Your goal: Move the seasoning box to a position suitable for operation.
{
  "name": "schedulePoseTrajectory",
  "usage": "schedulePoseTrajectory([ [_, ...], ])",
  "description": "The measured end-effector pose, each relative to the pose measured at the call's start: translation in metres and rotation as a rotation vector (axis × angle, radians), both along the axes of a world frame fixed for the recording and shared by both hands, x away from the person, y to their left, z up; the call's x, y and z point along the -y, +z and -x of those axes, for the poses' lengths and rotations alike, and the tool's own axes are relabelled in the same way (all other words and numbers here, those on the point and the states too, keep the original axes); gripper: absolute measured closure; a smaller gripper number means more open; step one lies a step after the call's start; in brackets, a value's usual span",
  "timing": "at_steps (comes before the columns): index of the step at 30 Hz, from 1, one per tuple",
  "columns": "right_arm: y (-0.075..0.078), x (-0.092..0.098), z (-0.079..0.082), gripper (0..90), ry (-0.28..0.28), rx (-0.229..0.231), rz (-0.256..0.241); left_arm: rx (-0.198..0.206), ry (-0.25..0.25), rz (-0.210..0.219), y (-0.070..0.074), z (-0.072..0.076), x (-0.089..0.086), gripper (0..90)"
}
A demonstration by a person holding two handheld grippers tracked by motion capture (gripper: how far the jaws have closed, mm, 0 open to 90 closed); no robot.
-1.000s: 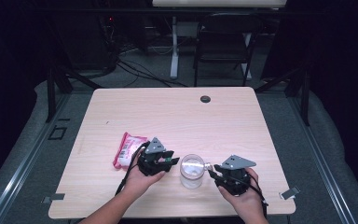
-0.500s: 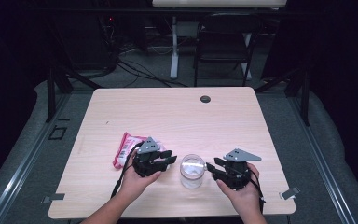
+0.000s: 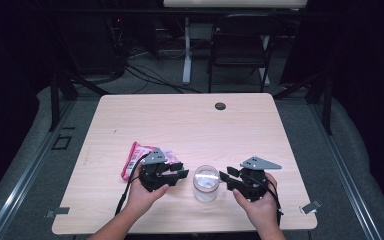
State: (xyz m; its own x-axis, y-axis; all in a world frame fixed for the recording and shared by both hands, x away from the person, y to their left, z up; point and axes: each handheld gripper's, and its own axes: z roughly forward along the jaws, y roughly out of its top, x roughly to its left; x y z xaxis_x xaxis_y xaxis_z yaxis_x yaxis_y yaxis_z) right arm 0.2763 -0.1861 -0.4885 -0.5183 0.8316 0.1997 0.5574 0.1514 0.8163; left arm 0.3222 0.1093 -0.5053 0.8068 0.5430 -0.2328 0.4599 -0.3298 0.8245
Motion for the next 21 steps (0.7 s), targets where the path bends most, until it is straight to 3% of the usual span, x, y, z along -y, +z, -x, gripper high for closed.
schedulePoseTrajectory([
  [2, 0.001, 0.000, 0.001, 69.0, -0.015, -0.008, -0.001, -0.003, -0.003, -0.001, 0.001, 0.001, 0.000, 66.9],
  [3, 0.001, 0.000, 0.001, 70.9, -0.024, 0.001, 0.001, 0.002, -0.001, -0.025, 0.001, 0.001, 0.001, 69.2],
  [8, 0.002, 0.000, 0.001, 74.6, -0.046, 0.000, 0.008, 0.003, 0.007, -0.038, 0.000, 0.002, 0.002, 76.7],
  [14, -0.001, -0.003, -0.001, 78.6, -0.044, -0.022, 0.019, -0.006, -0.031, -0.058, 0.000, 0.005, 0.007, 80.5],
  [19, -0.005, -0.002, -0.002, 80.6, -0.049, -0.043, 0.030, 0.014, -0.080, -0.125, -0.004, 0.010, 0.015, 86.3],
  [21, -0.005, -0.001, -0.002, 80.8, -0.050, -0.045, 0.026, 0.021, -0.091, -0.134, -0.005, 0.011, 0.016, 87.4],
])
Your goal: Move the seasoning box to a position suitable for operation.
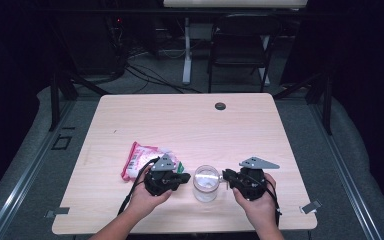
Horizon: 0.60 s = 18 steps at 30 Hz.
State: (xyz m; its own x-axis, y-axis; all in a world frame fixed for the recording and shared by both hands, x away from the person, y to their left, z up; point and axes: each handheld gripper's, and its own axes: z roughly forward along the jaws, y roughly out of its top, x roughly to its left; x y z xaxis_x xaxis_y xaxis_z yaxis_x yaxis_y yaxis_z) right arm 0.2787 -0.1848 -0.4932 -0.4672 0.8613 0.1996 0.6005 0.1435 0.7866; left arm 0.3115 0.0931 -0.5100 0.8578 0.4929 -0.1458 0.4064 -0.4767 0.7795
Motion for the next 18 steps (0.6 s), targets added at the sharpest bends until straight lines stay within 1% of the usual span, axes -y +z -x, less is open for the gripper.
schedulePoseTrajectory([
  [2, -0.0002, 0.0008, -0.0001, 81.6, -0.001, -0.004, -0.011, 0.001, -0.017, -0.015, -0.0009, 0.0005, 0.0015, 88.9],
  [3, -0.0005, 0.0011, -0.0003, 82.0, 0.003, -0.007, -0.017, 0.007, -0.017, -0.020, -0.0017, 0.0006, 0.0022, 89.6],
  [4, -0.0006, 0.0013, -0.0003, 82.8, 0.005, -0.010, -0.022, 0.008, -0.023, -0.043, -0.0034, 0.0003, 0.0035, 90.0],
  [5, -0.0006, 0.0013, -0.0003, 82.8, 0.005, -0.010, -0.022, 0.008, -0.023, -0.043, -0.0034, 0.0003, 0.0035, 90.0],
  [6, -0.0010, 0.0011, -0.0003, 82.9, 0.006, -0.008, -0.030, 0.006, -0.022, -0.057, -0.0055, -0.0001, 0.0042, 90.0],
  [9, -0.0010, 0.0014, -0.0002, 83.4, 0.006, -0.009, -0.030, -0.001, -0.024, -0.059, -0.0070, -0.0001, 0.0051, 90.0],
  [11, -0.0009, 0.0018, 0.0000, 83.6, 0.008, -0.009, -0.022, -0.017, -0.034, -0.063, -0.0075, 0.0003, 0.0062, 90.0],
  [12, -0.0008, 0.0017, 0.0001, 83.6, 0.008, -0.008, -0.020, -0.018, -0.037, -0.064, -0.0076, 0.0014, 0.0074, 90.0],
  [16, -0.0013, 0.0016, 0.0004, 83.7, 0.006, -0.004, -0.024, -0.009, -0.046, -0.066, -0.0072, 0.0027, 0.0084, 90.0],
  [18, -0.0015, 0.0018, 0.0004, 83.8, 0.005, -0.002, -0.027, -0.006, -0.043, -0.063, -0.0069, 0.0032, 0.0086, 90.0],
])
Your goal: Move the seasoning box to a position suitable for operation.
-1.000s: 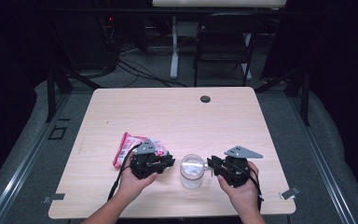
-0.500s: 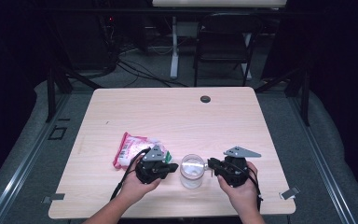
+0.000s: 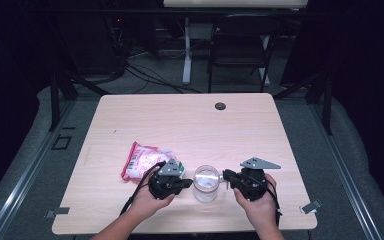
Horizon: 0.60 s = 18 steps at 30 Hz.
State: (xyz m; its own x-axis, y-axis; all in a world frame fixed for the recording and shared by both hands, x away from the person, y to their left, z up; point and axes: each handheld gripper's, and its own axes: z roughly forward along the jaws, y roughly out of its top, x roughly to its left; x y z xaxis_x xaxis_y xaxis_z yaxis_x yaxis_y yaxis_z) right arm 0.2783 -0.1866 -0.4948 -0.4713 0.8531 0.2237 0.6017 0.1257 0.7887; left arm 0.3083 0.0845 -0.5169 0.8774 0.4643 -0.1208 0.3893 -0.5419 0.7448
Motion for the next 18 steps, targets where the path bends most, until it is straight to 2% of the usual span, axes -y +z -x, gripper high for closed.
schedulePoseTrajectory([
  [9, -0.001, 0.000, 0.000, 83.7, -0.007, 0.005, -0.014, 0.010, 0.005, 0.026, 0.004, 0.001, -0.001, 90.0],
  [18, -0.002, 0.002, 0.003, 82.0, 0.003, 0.016, 0.002, -0.005, 0.010, 0.082, 0.012, -0.003, -0.003, 90.0],
])
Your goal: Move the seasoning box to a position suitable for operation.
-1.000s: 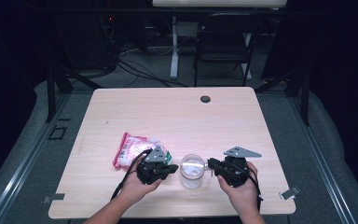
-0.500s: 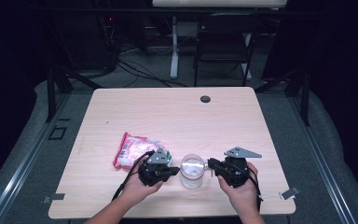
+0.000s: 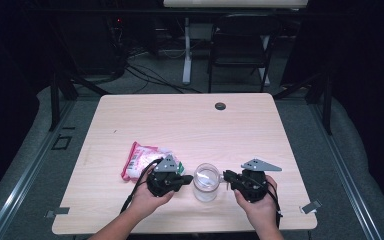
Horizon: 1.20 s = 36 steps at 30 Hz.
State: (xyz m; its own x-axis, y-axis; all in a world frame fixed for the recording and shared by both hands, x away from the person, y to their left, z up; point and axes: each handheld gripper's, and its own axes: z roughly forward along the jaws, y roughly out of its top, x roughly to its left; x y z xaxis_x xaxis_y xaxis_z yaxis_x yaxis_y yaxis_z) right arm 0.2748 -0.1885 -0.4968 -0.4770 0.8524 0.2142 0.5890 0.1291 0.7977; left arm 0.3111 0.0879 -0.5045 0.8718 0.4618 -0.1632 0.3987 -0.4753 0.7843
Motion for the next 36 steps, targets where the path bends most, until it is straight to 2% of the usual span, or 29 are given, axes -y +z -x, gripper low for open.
schedulePoseTrajectory([
  [2, -0.001, 0.001, 0.002, 81.7, -0.004, 0.006, -0.002, -0.002, -0.001, 0.020, 0.003, -0.001, 0.001, 90.0],
  [9, -0.002, 0.002, 0.003, 81.7, -0.017, 0.016, 0.000, 0.010, 0.001, 0.039, 0.008, -0.003, 0.001, 90.0],
  [10, -0.003, 0.002, 0.004, 80.7, -0.019, 0.017, -0.003, 0.005, -0.010, 0.052, 0.009, -0.003, 0.002, 90.0],
  [15, -0.004, 0.002, 0.006, 76.7, -0.013, 0.026, 0.007, 0.030, -0.023, 0.043, 0.013, 0.000, 0.008, 90.0],
  [16, -0.003, 0.001, 0.010, 74.1, 0.002, 0.037, 0.020, 0.044, -0.032, 0.040, 0.014, 0.001, 0.010, 90.0],
  [19, 0.000, 0.000, 0.014, 70.6, 0.018, 0.045, 0.016, 0.051, -0.034, 0.043, 0.016, 0.001, 0.012, 90.0],
  [20, 0.002, -0.001, 0.020, 66.3, 0.050, 0.058, 0.012, 0.048, -0.038, 0.049, 0.018, 0.000, 0.014, 90.0],
  [21, 0.002, -0.001, 0.020, 66.3, 0.050, 0.058, 0.012, 0.048, -0.038, 0.049, 0.018, 0.000, 0.014, 90.0],
  [22, 0.004, -0.003, 0.026, 61.7, 0.087, 0.073, 0.028, 0.049, -0.043, 0.055, 0.020, -0.001, 0.017, 90.0],
  [23, 0.004, -0.003, 0.026, 61.7, 0.087, 0.073, 0.028, 0.049, -0.043, 0.055, 0.020, -0.001, 0.017, 90.0],
  [24, 0.004, -0.006, 0.031, 56.3, 0.125, 0.092, 0.041, 0.050, -0.049, 0.056, 0.021, -0.001, 0.019, 89.9],
  [25, 0.004, -0.006, 0.031, 56.3, 0.125, 0.092, 0.041, 0.049, -0.050, 0.061, 0.021, -0.001, 0.020, 89.9],
  [26, 0.003, -0.009, 0.034, 53.3, 0.139, 0.109, 0.075, 0.050, -0.054, 0.067, 0.023, -0.001, 0.024, 88.3],
  [28, 0.002, -0.011, 0.036, 51.5, 0.144, 0.115, 0.081, 0.051, -0.059, 0.073, 0.024, -0.001, 0.026, 87.5],
  [31, -0.001, -0.016, 0.038, 45.5, 0.144, 0.145, 0.110, 0.048, -0.062, 0.083, 0.025, 0.000, 0.028, 79.0],
  [32, -0.002, -0.017, 0.038, 45.4, 0.139, 0.150, 0.119, 0.038, -0.050, 0.093, 0.025, 0.000, 0.029, 76.0],
  [36, -0.005, -0.022, 0.036, 46.1, 0.117, 0.169, 0.139, 0.046, -0.043, 0.096, 0.025, 0.000, 0.029, 69.8],
])
